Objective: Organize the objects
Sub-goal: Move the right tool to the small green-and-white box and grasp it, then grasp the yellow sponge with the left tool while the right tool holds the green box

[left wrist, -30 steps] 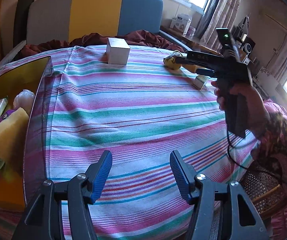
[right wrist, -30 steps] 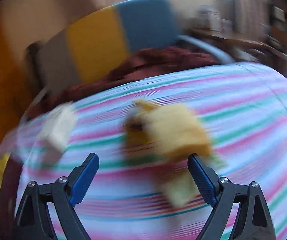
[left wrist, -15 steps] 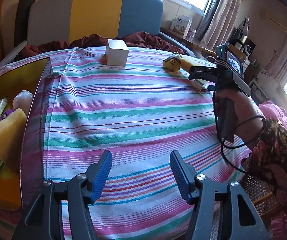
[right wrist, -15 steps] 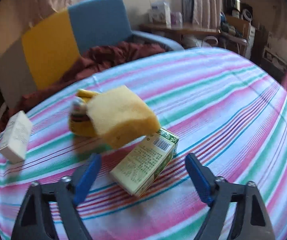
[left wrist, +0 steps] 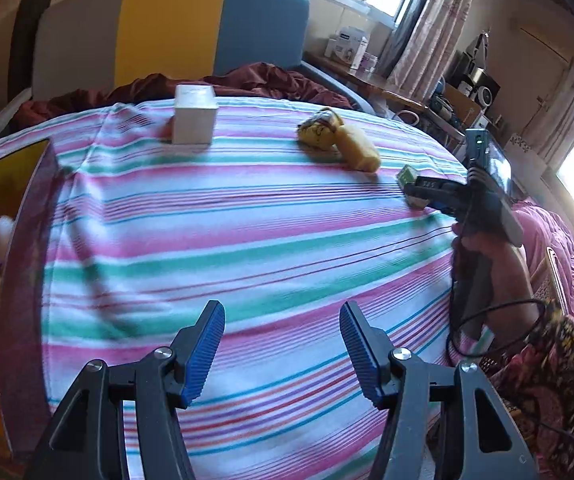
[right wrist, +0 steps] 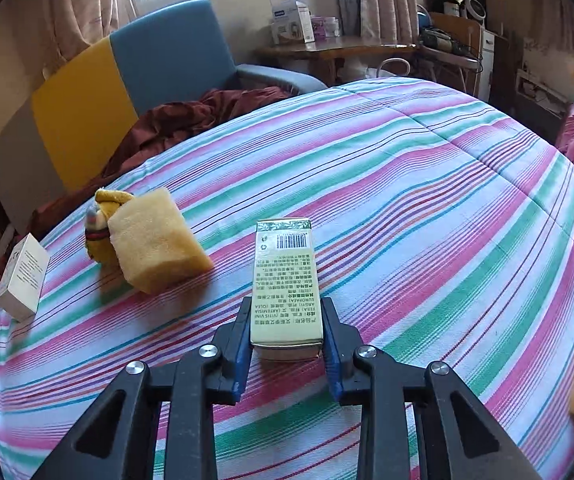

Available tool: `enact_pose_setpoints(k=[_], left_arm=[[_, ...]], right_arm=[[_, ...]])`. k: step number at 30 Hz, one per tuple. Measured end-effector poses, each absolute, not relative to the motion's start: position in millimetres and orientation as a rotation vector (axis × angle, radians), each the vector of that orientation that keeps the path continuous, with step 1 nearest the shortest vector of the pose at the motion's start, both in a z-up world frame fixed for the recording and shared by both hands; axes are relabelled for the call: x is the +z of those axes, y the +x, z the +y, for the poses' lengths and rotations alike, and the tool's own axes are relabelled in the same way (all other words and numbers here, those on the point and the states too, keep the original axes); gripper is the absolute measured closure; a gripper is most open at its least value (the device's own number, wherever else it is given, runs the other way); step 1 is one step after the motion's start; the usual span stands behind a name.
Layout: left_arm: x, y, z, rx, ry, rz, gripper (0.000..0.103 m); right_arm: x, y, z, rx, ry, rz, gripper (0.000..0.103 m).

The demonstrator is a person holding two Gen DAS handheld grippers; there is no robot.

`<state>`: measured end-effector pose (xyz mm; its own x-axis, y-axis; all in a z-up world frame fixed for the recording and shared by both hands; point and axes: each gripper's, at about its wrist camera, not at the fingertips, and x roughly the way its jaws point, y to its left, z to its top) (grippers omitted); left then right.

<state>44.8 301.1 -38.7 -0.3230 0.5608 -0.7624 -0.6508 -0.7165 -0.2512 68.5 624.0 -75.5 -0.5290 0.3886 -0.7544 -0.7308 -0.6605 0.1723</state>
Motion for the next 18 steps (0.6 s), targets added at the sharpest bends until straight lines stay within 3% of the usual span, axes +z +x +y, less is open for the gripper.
enact_pose_setpoints(k=[18], left_arm=[[-29,17,395,2.05,-1.154,0.167,0.042]], right_arm=[[-78,74,615,2.171,-0.871,0.566,0.072]])
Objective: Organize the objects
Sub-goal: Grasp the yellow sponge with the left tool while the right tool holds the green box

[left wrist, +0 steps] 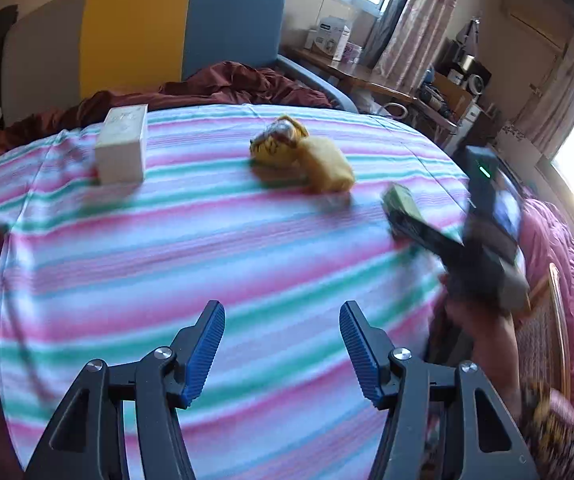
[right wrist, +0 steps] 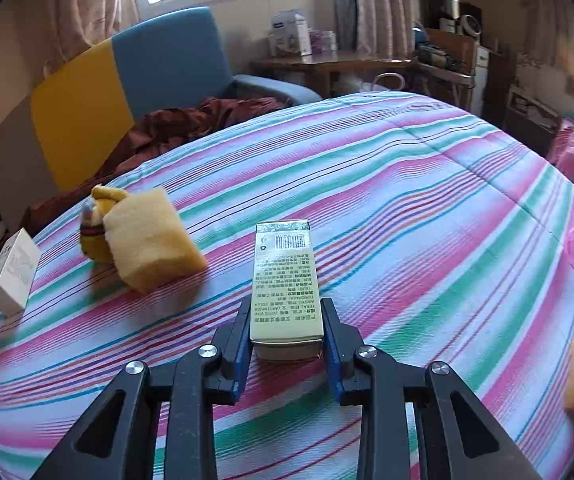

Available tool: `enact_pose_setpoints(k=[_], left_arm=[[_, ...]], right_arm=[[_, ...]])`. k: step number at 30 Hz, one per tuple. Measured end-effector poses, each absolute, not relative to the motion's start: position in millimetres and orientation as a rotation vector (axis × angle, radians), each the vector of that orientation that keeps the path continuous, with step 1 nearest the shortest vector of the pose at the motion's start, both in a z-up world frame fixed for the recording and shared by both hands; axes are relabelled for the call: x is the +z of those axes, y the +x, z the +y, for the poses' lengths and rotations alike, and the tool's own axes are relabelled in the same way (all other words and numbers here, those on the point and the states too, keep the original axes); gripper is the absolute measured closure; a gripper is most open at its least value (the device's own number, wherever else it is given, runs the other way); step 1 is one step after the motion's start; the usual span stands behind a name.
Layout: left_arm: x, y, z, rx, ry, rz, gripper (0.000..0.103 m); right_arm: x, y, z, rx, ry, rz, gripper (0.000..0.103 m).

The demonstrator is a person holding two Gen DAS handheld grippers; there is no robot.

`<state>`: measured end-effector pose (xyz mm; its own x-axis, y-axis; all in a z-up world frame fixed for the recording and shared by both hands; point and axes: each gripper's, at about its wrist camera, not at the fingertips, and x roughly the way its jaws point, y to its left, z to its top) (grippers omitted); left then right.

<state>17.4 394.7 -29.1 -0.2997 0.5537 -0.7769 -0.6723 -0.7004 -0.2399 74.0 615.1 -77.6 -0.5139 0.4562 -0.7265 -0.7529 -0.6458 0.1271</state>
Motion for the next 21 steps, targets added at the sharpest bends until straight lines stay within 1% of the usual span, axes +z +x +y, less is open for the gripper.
enact_pose_setpoints(k=[2,6,9,13,17,21], left_arm=[[-26,5,412,2.055,-1.148,0.141,0.041],[-25,-17,453,2.038,-1.186,0.089,0.036],[-27,-29,491,2.038,-1.199,0.107,0.033],[-34,-42,532,2.049,-1.202,0.164,0.033],[-47,-58,561,2.047,-1.236,0.163,0.032],[-62,-66,578,2.022,-1.279,0.146,0.032]], right_arm=[[-77,81,618,2.145,-0.835,0.589,0.072],[-80,99,629,2.078,-0.764,0.671,0.072],[-79,103,630,2.073,-0.746,0.687,0.072],[-79,103,630,2.061,-0.737,0.684,0.072],[-79,108,630,2.058,-0.712,0.713,0.072],[-80,109,629,2.056,-0.716,0.703,0.072]])
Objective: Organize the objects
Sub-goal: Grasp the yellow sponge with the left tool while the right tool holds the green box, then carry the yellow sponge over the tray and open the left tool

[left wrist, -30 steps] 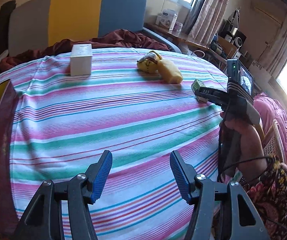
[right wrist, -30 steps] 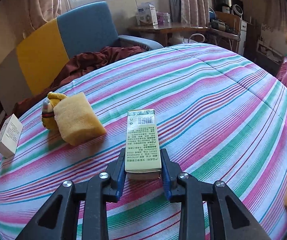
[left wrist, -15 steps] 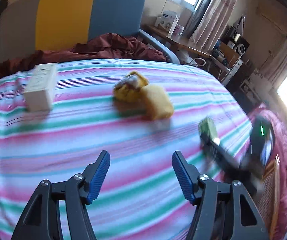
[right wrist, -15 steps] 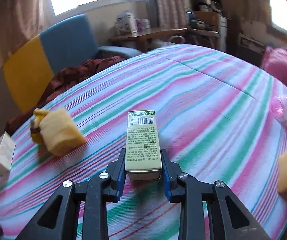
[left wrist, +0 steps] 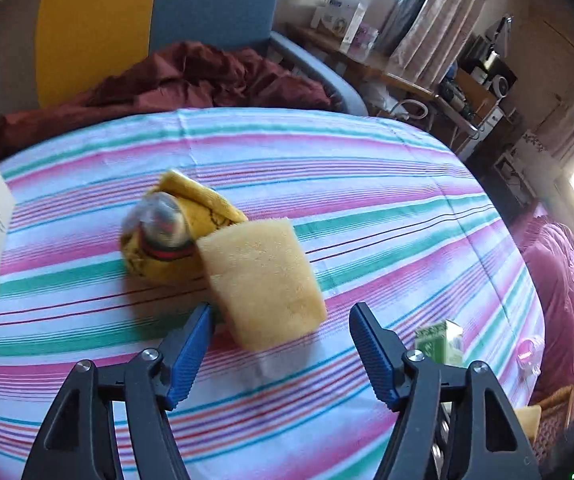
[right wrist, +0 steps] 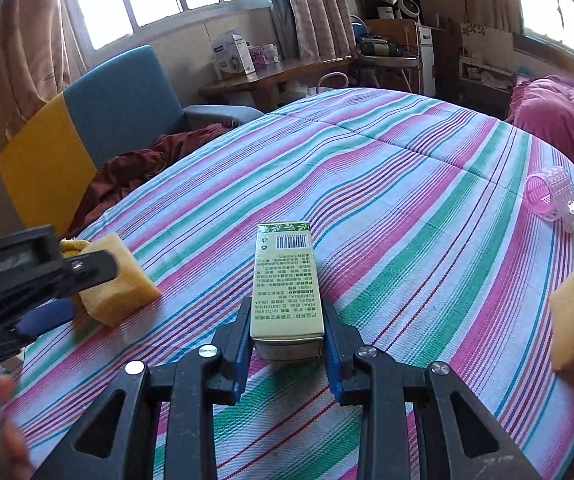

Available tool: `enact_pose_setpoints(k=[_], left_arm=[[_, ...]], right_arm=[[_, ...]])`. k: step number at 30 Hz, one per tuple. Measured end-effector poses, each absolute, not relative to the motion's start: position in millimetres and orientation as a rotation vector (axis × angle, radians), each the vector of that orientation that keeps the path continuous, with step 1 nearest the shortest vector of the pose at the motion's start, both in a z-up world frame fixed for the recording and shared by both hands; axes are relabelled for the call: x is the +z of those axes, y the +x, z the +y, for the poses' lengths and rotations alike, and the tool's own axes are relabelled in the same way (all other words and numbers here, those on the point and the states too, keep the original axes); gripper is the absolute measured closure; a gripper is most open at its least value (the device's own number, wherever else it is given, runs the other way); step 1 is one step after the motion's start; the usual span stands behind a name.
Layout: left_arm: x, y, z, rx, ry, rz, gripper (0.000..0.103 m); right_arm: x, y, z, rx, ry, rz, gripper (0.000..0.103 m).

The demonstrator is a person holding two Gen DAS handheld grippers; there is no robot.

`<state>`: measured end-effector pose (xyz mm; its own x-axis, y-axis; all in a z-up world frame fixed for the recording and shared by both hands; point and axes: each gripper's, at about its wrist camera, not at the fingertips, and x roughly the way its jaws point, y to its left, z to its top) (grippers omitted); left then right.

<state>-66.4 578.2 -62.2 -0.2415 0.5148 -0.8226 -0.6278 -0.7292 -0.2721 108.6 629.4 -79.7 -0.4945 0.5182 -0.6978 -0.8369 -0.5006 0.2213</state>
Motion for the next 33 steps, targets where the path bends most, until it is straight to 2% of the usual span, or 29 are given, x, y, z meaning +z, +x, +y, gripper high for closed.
enact_pose_setpoints(k=[4,5,6,9,12,16,23,33], left_arm=[[-74,-70,586,2.068,-1.276,0.215,0.034],[-77,-72,584,2.064,-1.273,0.201,0.042],[-78,-74,581,2.054,-1.264,0.184,0.045],[-81,-70,569,2.039,-1.193,0.169,0.049],[-82,-47,558,2.036,-1.055,0.286,0.054],[-72,-31,537,2.086,-0.973,0.312,0.055],[-64,-25,478,2.133,-0.957,0.202,0.056],[-63,-25,403,2.171,-1.038,0.083,0.056]], right_arm=[[-79,109,630,2.057,-0.714,0.703,0.072],[-79,109,630,2.057,-0.714,0.701,0.072],[-79,109,629,2.057,-0.714,0.7,0.072],[-79,108,629,2.058,-0.711,0.7,0.072],[-79,108,630,2.057,-0.711,0.696,0.072],[-79,107,630,2.057,-0.71,0.687,0.072],[-77,103,627,2.076,-0.716,0.657,0.072],[-61,85,597,2.231,-0.718,0.465,0.072]])
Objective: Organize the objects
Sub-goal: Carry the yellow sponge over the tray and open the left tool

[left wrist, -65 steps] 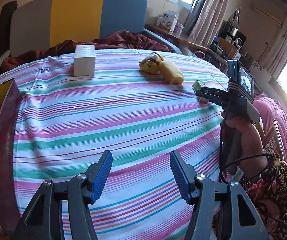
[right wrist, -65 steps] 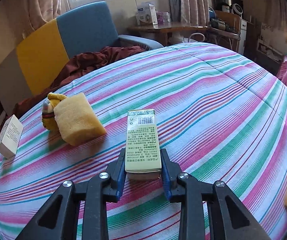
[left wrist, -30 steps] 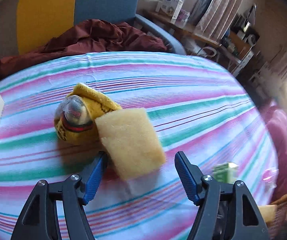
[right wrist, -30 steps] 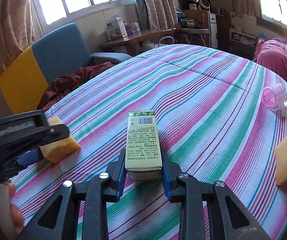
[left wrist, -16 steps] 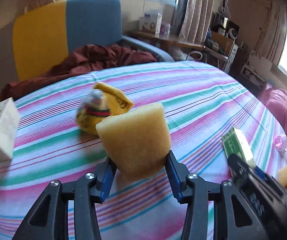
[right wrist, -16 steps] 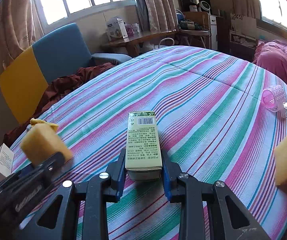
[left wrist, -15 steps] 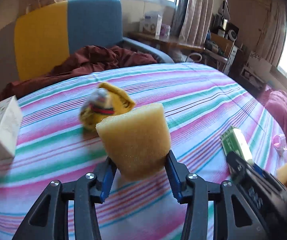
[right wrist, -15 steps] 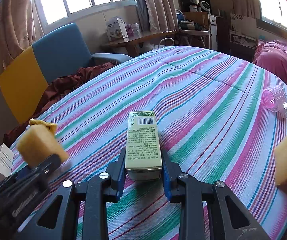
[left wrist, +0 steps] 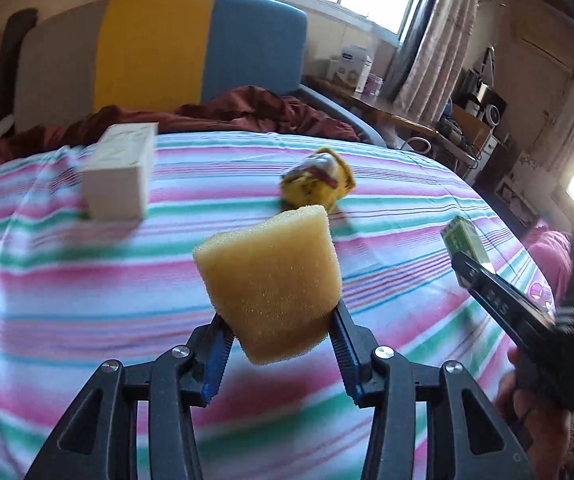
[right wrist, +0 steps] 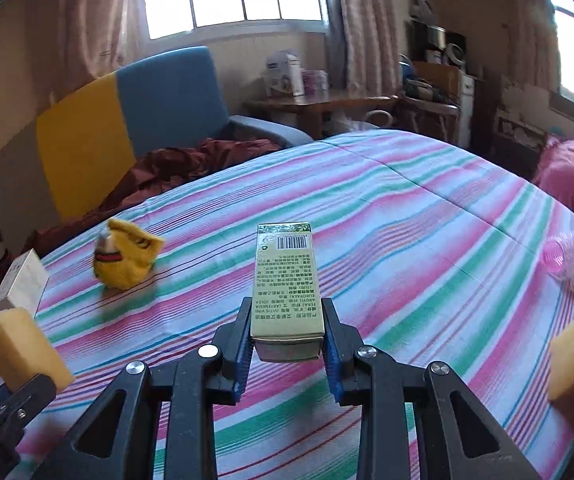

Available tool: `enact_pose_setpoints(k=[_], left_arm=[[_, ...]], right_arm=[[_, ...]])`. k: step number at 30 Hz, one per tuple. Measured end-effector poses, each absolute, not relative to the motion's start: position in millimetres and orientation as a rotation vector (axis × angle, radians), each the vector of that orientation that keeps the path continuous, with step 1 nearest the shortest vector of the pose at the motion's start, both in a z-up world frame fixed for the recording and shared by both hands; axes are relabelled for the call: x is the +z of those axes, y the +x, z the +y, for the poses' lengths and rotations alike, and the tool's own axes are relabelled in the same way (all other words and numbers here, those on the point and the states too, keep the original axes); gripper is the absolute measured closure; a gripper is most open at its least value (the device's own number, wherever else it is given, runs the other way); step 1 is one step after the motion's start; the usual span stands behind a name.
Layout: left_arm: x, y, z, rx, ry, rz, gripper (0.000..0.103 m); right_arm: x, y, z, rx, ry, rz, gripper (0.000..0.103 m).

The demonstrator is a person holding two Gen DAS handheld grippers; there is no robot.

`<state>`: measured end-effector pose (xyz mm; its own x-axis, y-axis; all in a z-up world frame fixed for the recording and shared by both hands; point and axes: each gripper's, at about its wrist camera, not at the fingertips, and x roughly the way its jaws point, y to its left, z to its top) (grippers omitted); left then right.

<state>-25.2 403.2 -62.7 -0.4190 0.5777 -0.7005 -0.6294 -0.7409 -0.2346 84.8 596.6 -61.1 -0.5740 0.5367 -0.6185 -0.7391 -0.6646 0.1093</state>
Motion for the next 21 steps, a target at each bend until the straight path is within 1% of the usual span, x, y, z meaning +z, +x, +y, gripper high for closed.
enact_pose_setpoints(k=[8,14,21], left_arm=[[-46,-6,342,2.172,-0.998,0.062,0.056],[-24,-11,288,2.218,-0.988,-0.017,0.056],[-6,-30,219,2.328,-0.996,-0.127,0.056]], right_arm=[[-61,69,579,2.325,-0.786,0.358,0.072],[-57,62,549,2.434,-0.803,0.228,0.072],[-58,63,529,2.457,-0.829,0.17,0.072]])
